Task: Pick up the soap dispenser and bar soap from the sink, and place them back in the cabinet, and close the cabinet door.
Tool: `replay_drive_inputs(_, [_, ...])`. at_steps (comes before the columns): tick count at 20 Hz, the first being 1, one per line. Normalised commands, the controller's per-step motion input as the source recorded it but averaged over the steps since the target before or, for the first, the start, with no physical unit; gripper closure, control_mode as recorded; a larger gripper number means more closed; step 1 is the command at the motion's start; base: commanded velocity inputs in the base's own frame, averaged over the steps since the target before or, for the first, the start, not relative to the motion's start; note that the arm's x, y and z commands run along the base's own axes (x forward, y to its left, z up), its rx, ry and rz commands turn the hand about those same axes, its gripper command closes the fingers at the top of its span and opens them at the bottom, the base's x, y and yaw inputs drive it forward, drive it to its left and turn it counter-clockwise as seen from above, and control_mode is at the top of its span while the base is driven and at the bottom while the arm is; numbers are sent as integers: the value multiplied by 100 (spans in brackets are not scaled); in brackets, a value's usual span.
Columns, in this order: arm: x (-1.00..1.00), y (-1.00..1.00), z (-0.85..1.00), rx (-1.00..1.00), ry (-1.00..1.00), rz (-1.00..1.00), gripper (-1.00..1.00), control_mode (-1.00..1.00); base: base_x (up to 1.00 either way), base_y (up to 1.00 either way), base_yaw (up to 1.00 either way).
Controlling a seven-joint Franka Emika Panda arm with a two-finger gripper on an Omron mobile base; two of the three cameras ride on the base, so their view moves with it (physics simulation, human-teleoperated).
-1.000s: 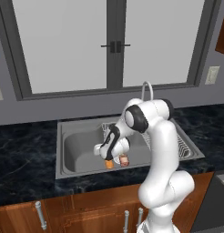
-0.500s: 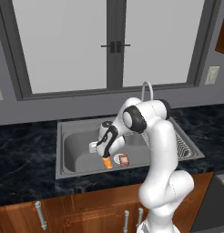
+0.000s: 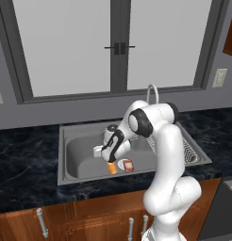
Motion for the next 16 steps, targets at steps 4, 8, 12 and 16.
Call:
replay_drive_inputs(4, [0,-12,36,0,-7,0,100,-100,0,0,0])
replay_drive_inputs(8, [0,-1,56,0,-8,0,100,-100,0,0,0])
replay_drive_inputs(12, [0,0,63,0,-8,0,100,-100,0,0,0])
replay_drive_inputs(16, [-6,0,63,0,-8,0,100,-100,0,0,0])
